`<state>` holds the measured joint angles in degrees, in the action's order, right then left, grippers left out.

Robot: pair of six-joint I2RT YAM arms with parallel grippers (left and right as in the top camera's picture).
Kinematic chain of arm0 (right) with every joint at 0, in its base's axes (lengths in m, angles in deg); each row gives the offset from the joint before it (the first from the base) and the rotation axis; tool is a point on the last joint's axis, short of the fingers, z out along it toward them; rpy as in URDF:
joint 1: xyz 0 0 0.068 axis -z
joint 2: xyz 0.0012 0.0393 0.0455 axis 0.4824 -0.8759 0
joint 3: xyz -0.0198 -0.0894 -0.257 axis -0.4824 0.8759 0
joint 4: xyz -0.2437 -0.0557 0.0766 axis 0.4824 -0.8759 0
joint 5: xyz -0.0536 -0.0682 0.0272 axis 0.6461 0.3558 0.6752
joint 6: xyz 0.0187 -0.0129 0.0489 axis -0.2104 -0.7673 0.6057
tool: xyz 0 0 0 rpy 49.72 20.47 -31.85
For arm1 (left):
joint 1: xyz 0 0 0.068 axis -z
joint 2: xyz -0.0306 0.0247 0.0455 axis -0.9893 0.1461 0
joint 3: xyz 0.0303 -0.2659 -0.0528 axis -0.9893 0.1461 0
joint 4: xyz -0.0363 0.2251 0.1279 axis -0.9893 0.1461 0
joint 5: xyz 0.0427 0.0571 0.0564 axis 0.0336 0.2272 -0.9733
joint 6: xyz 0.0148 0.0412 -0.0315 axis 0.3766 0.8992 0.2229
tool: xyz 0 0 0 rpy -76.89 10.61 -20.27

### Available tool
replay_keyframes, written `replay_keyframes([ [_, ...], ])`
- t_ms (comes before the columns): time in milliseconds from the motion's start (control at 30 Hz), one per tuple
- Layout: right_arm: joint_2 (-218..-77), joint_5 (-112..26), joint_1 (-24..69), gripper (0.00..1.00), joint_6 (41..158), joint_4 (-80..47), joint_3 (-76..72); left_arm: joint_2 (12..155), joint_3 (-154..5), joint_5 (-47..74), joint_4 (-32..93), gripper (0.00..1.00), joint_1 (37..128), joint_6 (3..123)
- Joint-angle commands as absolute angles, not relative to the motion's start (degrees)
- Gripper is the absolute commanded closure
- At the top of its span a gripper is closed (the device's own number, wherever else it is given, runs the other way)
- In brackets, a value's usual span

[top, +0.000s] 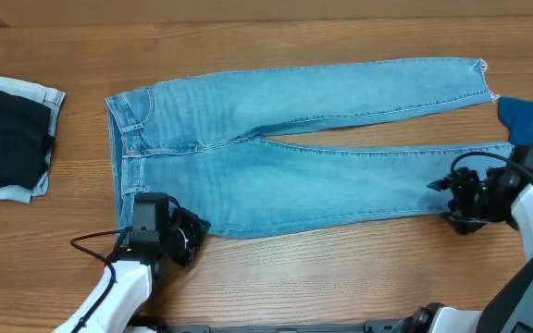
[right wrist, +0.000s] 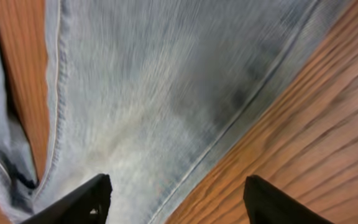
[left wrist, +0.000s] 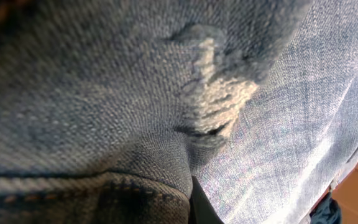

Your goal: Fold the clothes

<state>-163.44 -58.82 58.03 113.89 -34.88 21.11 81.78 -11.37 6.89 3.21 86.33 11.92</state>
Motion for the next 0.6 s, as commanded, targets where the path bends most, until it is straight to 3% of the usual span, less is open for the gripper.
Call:
replay_keyframes([
  [0,-166.0,-61.9,62.2,0.39,117.7,-33.6,21.2,82.4,-9.5,8.0,4.9,0.95,86.3,14.6],
  [200,-172.7,-74.8,69.2,0.41,120.2,-18.8,27.5,82.4,-9.5,8.6,4.9,0.94,86.3,14.9],
  [333,-173.1,-73.6,76.9,0.31,120.1,-17.4,28.5,82.3,-9.5,9.7,4.9,0.93,86.3,14.9],
  [567,-175.5,-71.3,79.3,0.30,120.5,-16.8,29.1,82.3,-9.6,9.7,4.9,0.91,86.3,15.2],
])
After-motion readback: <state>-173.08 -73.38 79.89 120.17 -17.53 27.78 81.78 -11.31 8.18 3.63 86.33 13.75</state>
